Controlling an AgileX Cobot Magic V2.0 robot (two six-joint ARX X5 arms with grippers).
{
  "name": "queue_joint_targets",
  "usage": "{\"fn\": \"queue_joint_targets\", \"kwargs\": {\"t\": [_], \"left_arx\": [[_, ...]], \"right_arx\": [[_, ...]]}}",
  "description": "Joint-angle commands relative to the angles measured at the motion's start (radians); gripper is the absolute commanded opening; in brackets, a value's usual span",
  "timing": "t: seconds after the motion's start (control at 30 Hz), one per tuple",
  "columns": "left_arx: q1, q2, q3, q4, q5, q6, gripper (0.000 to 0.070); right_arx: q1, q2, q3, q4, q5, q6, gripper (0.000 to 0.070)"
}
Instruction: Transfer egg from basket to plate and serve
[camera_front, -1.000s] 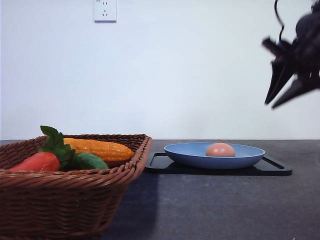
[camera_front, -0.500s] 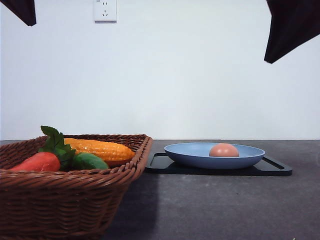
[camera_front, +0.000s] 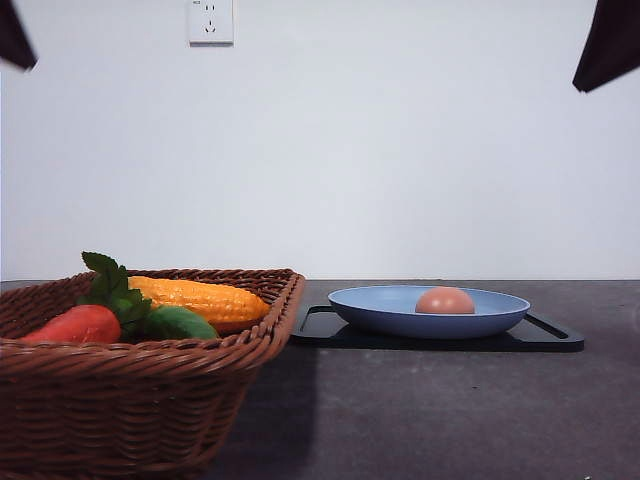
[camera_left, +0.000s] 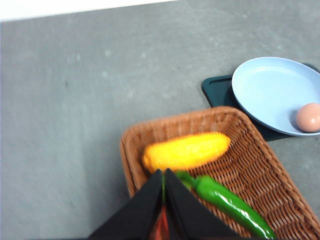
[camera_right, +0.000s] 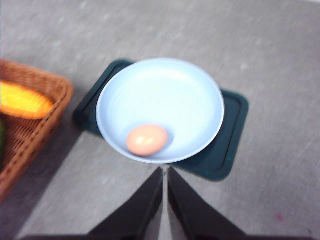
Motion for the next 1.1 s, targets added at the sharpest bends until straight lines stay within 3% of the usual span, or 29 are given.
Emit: {"fn": "queue_joint_targets", "kwargs": {"t": [0.0,0.17,0.27,0.93,1.07], "left_arx": [[-0.005,-0.047,-0.067,0.054,0.002,-0.078,0.0],[-0.005,-0.184,-0.238,0.161,0.002,-0.152,0.0],[-0.005,-0.217,-0.265,0.145,0.003,-0.194,0.0],[-0.008,-0.225,-0.263,0.137,0.002,-0.201,0.0],[0.002,-0.307,-0.263,0.119,-0.039,-0.045,0.0]], "right_arx": [[0.019,-0.014,-0.062,0.074,0.015,0.016,0.0],[0.047,-0.06,-0.264,0.351,0.03,0.051,0.0],[0.049,-0.053,-0.328,0.446,0.03,0.098,0.0],[0.048,-0.053,-0.34,0.46,0.03,0.117,0.0],[0.048,-0.053,-0.34,0.46,0.03,0.117,0.0]]}}
